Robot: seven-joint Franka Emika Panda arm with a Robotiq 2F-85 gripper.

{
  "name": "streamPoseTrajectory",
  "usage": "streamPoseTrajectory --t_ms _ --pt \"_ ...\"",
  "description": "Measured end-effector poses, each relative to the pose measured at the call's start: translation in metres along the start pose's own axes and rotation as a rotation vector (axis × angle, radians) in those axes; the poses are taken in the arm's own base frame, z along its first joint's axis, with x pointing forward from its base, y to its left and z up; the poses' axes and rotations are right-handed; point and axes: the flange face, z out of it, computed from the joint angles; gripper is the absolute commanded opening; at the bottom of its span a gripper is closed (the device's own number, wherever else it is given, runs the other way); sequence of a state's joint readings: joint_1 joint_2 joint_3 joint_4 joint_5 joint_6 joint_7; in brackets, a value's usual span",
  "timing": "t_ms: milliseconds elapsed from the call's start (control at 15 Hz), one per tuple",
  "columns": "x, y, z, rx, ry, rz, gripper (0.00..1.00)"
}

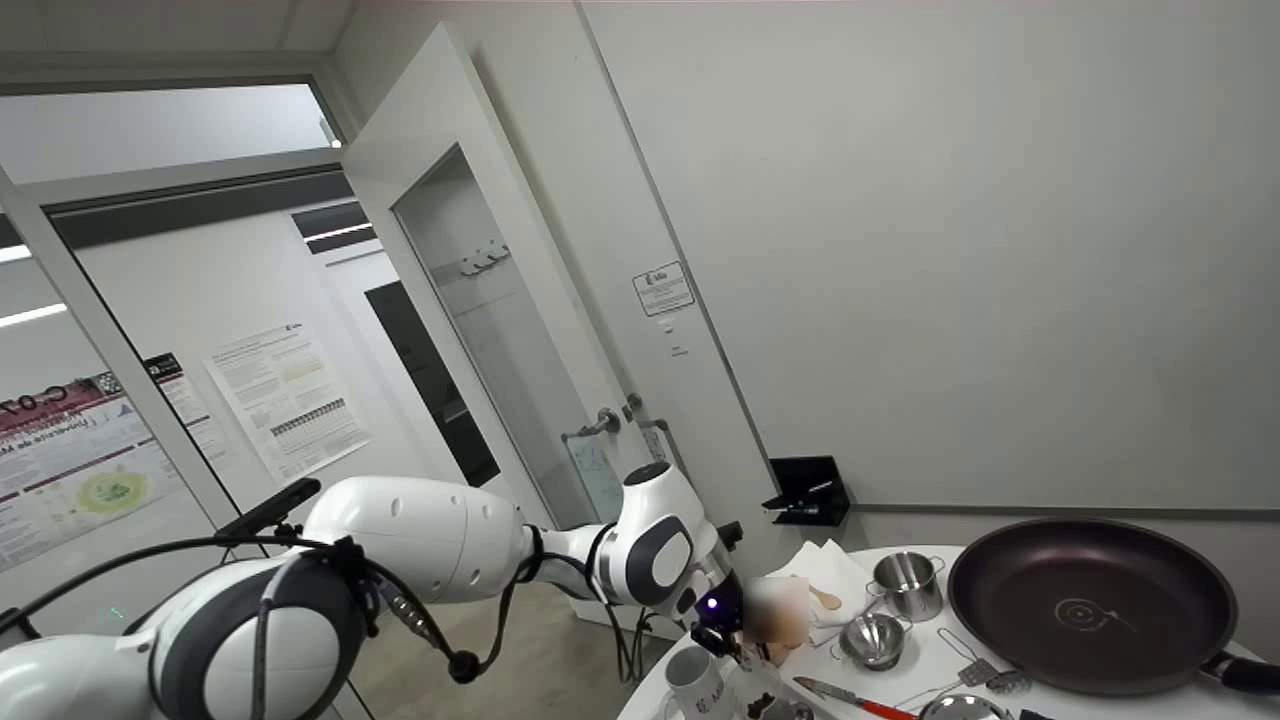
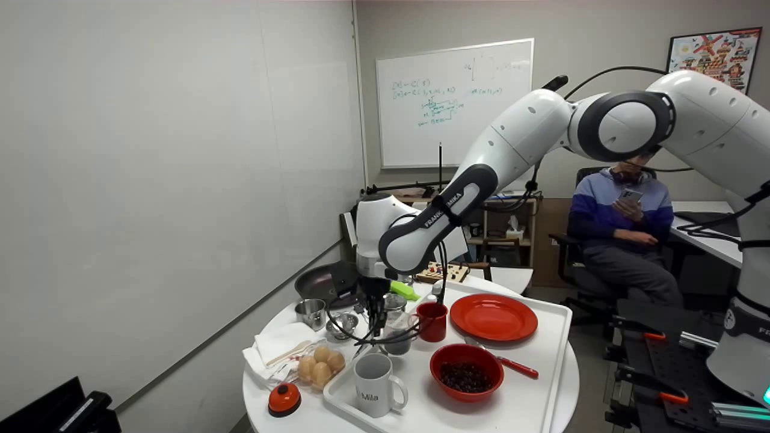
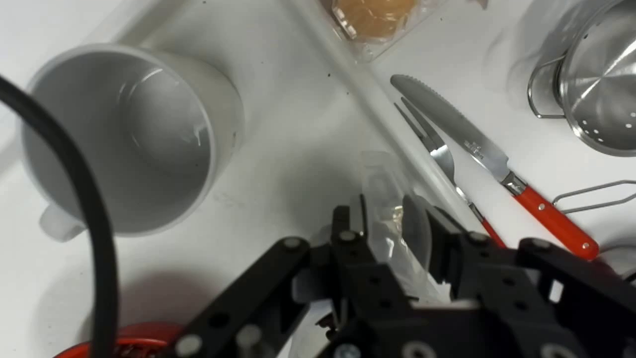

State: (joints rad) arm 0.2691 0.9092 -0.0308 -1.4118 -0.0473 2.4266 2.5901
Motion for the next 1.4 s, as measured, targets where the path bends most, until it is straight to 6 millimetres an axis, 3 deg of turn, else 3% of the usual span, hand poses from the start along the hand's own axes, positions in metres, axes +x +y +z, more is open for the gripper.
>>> streamPoseTrajectory --t_ms 200,467,800,1400 --pt "0.016 0.008 -0.012 0.018 -0.029 0.001 0.09" --pt "0.037 0.017 -0.044 0.052 -0.067 0.001 0.09" --pt "0.049 0.042 -0.076 0.060 -0.092 -0.021 0.09" --pt "0.054 0.101 -0.055 -0.022 -0.116 -0.054 0.09"
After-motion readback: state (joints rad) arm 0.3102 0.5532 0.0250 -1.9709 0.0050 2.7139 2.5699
